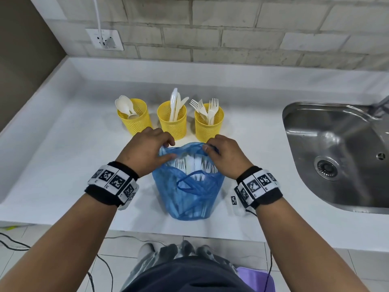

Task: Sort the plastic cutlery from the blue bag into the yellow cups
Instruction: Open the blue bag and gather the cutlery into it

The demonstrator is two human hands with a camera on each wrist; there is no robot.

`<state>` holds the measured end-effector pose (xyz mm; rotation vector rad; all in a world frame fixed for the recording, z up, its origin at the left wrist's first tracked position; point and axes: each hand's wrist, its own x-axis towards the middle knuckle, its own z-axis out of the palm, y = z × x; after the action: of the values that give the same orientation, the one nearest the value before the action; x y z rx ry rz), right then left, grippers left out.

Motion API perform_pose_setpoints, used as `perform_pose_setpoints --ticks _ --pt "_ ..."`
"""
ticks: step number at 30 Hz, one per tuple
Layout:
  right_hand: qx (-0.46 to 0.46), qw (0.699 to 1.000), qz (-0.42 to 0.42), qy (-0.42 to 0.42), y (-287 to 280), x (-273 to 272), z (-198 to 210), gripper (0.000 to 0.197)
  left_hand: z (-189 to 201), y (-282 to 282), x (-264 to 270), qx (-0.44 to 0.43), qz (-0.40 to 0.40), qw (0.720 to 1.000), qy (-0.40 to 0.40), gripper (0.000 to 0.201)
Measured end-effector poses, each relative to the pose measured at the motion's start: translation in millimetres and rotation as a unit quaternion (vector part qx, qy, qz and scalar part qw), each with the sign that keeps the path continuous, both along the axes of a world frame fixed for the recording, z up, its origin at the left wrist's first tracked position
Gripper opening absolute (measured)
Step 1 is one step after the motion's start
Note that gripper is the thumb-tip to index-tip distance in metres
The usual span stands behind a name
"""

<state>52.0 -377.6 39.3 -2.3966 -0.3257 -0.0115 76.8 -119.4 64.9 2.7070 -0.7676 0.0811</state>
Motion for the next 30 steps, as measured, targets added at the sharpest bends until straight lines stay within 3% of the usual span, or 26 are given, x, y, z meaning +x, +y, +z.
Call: perform_pose_setpoints --ticks 2,5,8,9,11,12,14,17,19,21,23,25,26,28,29,30 --pt "0.041 0.998 -0.041 0.03 0 1 2 0.033 -2 3 4 0.0 0.029 0.999 -0.019 0.009" --pt "0.174 0.973 -0.096 0.121 -1 6 -6 0.039 -2 4 4 -0.066 0.094 0.993 -0.002 0.017" --pt "0.388 0.875 -0.164 0.237 2 9 -13 0.036 -1 -1 6 -0.2 0.182 0.957 0.109 0.017" --pt "0.433 0.84 -0.189 0.268 3 10 -14 0.033 -4 -3 8 -0.239 0.214 0.934 0.159 0.016" --pt "0.46 0.803 -0.233 0.298 5 12 -18 0.029 -11 -5 11 -0.262 0.271 0.9 0.22 0.014" --pt "0.452 0.804 -0.248 0.296 6 13 -21 0.029 -14 -5 11 -0.258 0.284 0.894 0.23 0.012" --pt "0.383 0.845 -0.258 0.269 5 13 -23 0.034 -15 -4 6 -0.258 0.277 0.898 0.226 0.017" --pt "0.235 0.929 -0.217 0.187 1 3 -23 0.033 -18 3 -5 -0.166 0.234 0.947 0.144 0.041" --pt "0.141 0.969 -0.174 0.1 -2 -5 -20 0.03 -19 6 -8 -0.117 0.214 0.964 0.103 0.026" --pt "0.087 0.985 -0.145 0.039 -5 -7 -22 0.017 -20 9 -9 -0.142 0.217 0.959 0.114 0.012" --pt "0.106 0.982 -0.149 0.046 -7 -3 -27 0.023 -20 9 -6 -0.204 0.234 0.94 0.143 0.019" --pt "0.214 0.954 -0.183 0.106 -7 3 -30 0.03 -20 7 -2 -0.324 0.281 0.881 0.198 0.02" --pt "0.283 0.927 -0.198 0.146 -7 6 -34 0.033 -22 5 -1 -0.397 0.308 0.829 0.248 0.021" --pt "0.381 0.867 -0.23 0.224 -3 10 -42 0.036 -28 1 0 -0.526 0.348 0.681 0.372 0.023" --pt "0.389 0.852 -0.249 0.247 -1 11 -47 0.037 -31 0 0 -0.568 0.358 0.611 0.42 0.022" --pt "0.379 0.849 -0.265 0.257 1 12 -49 0.039 -34 0 0 -0.583 0.367 0.572 0.445 0.02"
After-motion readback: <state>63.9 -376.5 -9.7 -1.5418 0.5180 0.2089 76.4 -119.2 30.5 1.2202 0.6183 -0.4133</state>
